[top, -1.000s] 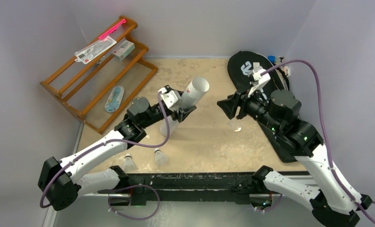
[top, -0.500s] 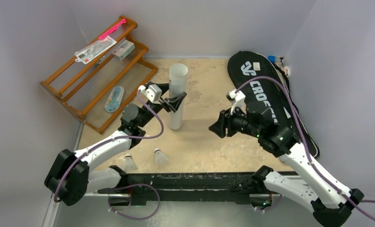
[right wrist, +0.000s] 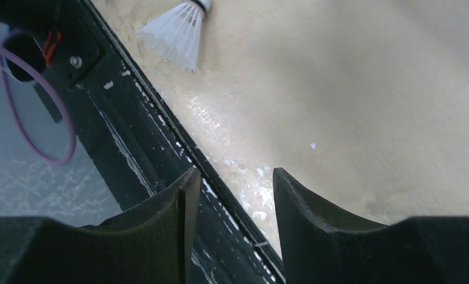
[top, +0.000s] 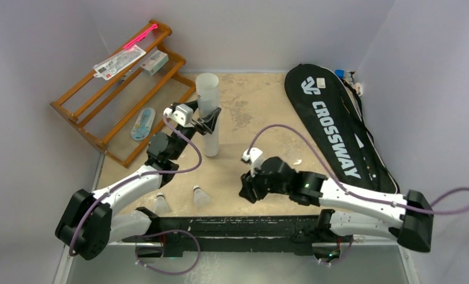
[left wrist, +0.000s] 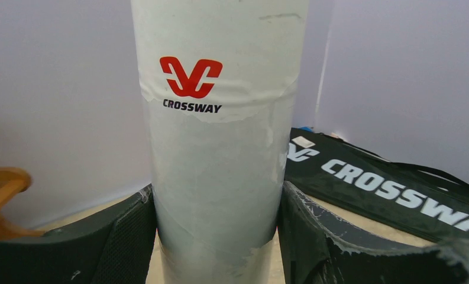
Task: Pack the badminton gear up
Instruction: Pick up the shuttlecock at the center of the board.
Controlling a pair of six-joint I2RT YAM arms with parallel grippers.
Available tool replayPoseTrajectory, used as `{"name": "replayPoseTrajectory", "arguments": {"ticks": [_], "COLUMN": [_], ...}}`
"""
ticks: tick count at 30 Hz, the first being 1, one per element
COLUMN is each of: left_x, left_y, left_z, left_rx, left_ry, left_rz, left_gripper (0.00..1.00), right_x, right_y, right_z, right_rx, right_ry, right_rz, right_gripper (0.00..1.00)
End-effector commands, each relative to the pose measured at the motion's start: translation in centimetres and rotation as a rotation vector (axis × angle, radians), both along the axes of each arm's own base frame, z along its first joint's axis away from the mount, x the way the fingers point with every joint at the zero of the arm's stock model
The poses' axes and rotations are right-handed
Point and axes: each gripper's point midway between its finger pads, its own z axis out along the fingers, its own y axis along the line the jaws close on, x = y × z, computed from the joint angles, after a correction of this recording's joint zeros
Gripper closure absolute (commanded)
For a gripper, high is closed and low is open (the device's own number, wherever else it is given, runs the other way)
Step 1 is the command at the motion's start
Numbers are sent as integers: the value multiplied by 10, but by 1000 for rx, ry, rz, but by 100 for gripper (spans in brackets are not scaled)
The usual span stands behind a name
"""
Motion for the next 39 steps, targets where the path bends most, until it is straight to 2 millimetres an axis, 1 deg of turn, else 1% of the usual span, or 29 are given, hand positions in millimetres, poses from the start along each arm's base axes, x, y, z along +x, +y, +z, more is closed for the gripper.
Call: {"name": "replayPoseTrajectory", "arguments": {"ticks": [1,5,8,12,14,16,21,24,28,31,33,34,36,38,39], "left_x": [8,5,0,-5,-5,-5,-9,-10,-12,-14,-14,-14,-15,-15,-16], "left_y": [32,41,45,46,46,46,47,49,51,50,50,50,48,46,45], "left_z": [17,15,15,11,8,6,6,7,11,14,14,13,12,9,8], "left_rx": [-7,9,7,11,43,50,40,45,46,53,59,65,76,88,95], "left_ry": [-11,-6,-7,-7,-14,-10,-16,-23,-32,-42,-42,-40,-42,-43,-45], "left_rz": [166,203,207,198,204,203,196,205,210,203,200,200,193,184,178], "left_gripper": [73,73,73,73,73,73,74,74,74,74,74,74,74,74,74], "right_x": [12,-6,-11,-9,-6,-3,2,4,6,11,13,14,13,13,13], "right_y": [43,78,96,115,123,131,152,162,170,177,180,180,177,169,165], "right_z": [15,14,8,-2,-10,-24,-44,-52,-57,-59,-60,-59,-52,-41,-33], "right_rx": [32,87,129,135,128,99,60,53,60,59,54,56,77,106,114], "right_ry": [-229,-360,-419,-464,-480,-479,-487,-491,-503,-519,-528,-531,-531,-529,-523], "right_rz": [17,157,213,236,230,224,219,219,212,205,196,192,178,151,137], "right_gripper": [49,49,49,49,49,50,51,51,52,58,69,77,93,100,100]}}
